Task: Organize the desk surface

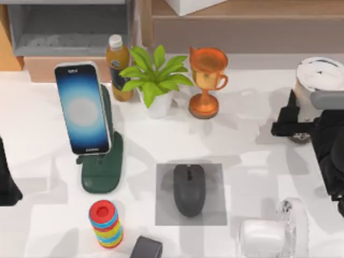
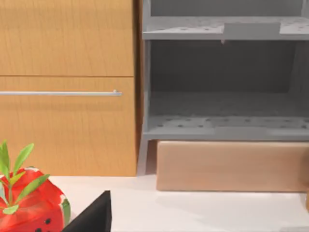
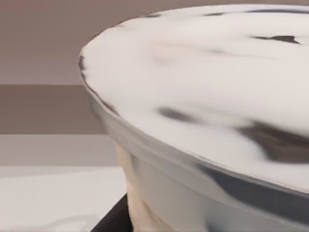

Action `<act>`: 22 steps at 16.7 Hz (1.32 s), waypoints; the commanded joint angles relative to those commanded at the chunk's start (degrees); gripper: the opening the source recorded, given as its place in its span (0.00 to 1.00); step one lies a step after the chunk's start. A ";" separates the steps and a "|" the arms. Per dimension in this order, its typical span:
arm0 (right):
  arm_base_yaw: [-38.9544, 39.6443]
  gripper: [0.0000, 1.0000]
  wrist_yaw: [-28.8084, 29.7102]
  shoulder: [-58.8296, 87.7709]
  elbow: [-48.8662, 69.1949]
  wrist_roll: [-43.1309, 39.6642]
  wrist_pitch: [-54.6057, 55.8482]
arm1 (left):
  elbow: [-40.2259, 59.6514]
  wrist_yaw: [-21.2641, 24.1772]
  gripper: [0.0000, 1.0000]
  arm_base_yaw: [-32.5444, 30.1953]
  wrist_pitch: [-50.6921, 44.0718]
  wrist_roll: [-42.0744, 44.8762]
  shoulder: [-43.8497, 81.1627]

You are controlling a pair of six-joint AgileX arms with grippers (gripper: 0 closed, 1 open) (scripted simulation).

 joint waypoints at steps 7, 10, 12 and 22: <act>-0.95 0.00 -0.04 -1.88 1.58 -0.05 0.11 | 0.00 0.00 1.00 0.00 0.00 0.00 0.00; -4.26 0.00 -0.77 -5.15 6.16 -0.50 -0.97 | 0.00 0.00 1.00 0.00 0.00 0.00 0.00; -7.20 0.00 -1.97 -7.38 10.20 -0.89 -3.26 | 0.00 0.00 1.00 0.00 0.00 0.00 0.00; -23.26 0.00 -16.02 -8.97 34.50 -2.36 -29.14 | 0.00 0.00 1.00 0.00 0.00 0.00 0.00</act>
